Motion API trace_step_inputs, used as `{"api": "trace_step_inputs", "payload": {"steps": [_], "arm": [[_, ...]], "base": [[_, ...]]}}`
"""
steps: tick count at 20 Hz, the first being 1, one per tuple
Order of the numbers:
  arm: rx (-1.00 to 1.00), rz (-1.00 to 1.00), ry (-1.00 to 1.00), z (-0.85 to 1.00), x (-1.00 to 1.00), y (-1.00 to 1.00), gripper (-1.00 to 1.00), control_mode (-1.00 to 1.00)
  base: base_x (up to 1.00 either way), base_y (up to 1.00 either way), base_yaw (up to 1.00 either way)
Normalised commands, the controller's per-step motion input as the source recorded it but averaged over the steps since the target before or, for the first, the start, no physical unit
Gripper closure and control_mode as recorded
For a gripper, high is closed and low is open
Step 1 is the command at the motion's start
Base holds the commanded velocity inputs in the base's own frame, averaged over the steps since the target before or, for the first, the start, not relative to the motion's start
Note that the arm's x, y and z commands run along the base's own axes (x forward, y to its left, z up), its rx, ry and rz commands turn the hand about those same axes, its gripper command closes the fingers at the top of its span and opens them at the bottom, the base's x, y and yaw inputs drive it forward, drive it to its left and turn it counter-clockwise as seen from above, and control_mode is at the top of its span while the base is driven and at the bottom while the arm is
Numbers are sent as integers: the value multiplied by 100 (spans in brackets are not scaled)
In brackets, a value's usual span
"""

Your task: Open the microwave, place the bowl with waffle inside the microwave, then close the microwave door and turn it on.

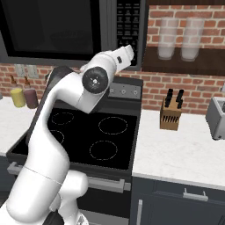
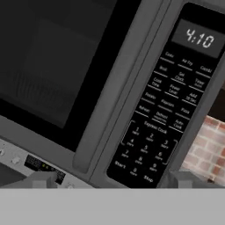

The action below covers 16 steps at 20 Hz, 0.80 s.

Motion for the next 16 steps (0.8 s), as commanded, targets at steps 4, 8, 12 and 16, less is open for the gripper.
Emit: {"api": "trace_step_inputs", "payload": {"steps": [4, 8, 12, 16], "arm": [[-12, 10, 0, -9, -1, 0, -100, -100], [-6, 3, -1, -32, -2, -7, -100, -100], [-2, 0, -2, -57, 9, -5, -100, -100], [0, 1, 0, -23, 36, -6, 100, -100]], "base": [[0, 0, 0], [0, 0, 0], [0, 0, 0], [0, 0, 0]]}}
